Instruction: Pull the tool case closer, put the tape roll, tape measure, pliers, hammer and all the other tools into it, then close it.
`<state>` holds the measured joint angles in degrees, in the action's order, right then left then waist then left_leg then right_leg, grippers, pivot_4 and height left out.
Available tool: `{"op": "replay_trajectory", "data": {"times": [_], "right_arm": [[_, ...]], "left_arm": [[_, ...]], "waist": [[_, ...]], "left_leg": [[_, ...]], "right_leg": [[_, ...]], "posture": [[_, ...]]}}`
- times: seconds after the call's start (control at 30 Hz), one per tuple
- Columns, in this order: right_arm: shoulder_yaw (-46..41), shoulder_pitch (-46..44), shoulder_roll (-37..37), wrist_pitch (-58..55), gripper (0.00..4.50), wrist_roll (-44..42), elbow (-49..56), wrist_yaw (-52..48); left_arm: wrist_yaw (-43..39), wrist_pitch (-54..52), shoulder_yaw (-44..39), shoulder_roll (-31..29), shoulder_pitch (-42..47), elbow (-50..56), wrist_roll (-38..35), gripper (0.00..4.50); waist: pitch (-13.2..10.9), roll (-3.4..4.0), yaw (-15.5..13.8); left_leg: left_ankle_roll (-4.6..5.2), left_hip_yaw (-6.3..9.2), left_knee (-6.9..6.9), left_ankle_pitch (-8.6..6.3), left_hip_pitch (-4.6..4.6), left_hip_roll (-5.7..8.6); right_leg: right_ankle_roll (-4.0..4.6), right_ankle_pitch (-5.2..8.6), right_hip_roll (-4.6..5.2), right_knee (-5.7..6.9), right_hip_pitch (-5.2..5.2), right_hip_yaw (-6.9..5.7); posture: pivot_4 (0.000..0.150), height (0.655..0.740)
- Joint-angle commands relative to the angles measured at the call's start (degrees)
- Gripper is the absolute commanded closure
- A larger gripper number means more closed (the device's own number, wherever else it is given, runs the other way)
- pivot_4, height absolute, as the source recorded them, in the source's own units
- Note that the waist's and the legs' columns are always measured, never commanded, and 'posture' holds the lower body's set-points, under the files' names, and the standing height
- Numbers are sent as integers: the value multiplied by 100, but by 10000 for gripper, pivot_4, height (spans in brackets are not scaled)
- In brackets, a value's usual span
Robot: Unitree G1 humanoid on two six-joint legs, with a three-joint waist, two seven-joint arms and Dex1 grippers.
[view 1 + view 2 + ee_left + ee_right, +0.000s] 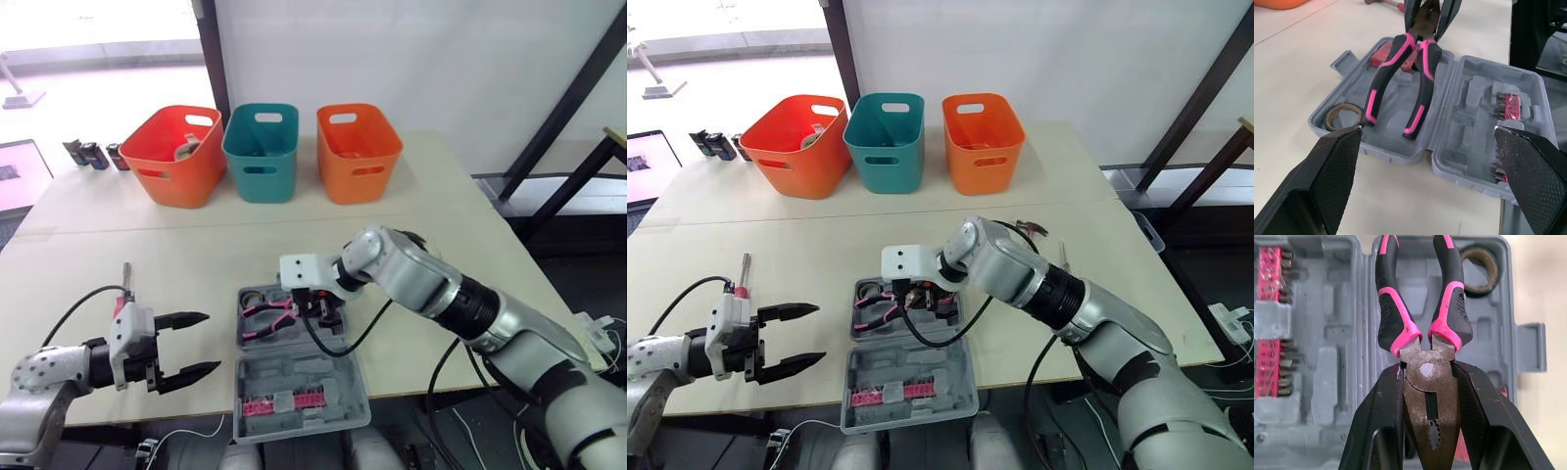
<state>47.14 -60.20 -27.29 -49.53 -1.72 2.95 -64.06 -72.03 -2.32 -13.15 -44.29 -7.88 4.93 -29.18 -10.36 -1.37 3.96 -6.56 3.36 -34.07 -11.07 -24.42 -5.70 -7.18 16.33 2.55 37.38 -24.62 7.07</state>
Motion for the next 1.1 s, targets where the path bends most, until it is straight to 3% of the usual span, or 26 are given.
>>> {"op": "replay_trajectory", "data": {"times": [0.03,0.77,0.8,0.97,1.1], "right_arm": [[-13,-104,115,182,35163,171,-108,-55],[-396,485,884,1366,35163,614,-2133,75],[-427,494,897,1407,24856,639,-2176,96],[-758,500,963,1418,2670,565,-2096,87],[-1137,501,1001,1239,2670,366,-1795,26]], "left_arm": [[63,-29,-82,-32,3,242,-43,0],[27,142,-54,8,70,6,80,0],[44,129,-43,11,81,22,88,0],[119,12,-3,9,156,115,82,0],[183,-77,57,-15,259,154,84,0]], "waist": [[0,0,0],[2,-1,21],[2,-1,18],[2,-2,6],[2,-2,2]], "left_leg": [[0,0,0,0,0,0],[-1,3,-5,2,23,-1],[-1,4,-6,2,24,-1],[-3,4,-7,2,23,-1],[-3,5,-7,3,21,-1]], "right_leg": [[0,0,0,0,0,0],[3,-4,-6,19,12,0],[3,-4,-6,20,13,0],[2,-3,-6,20,15,0],[1,-3,-6,20,15,0]], "posture": [[1500,7400],[1500,7400],[1500,7400],[1500,7400],[1500,7400]]}}
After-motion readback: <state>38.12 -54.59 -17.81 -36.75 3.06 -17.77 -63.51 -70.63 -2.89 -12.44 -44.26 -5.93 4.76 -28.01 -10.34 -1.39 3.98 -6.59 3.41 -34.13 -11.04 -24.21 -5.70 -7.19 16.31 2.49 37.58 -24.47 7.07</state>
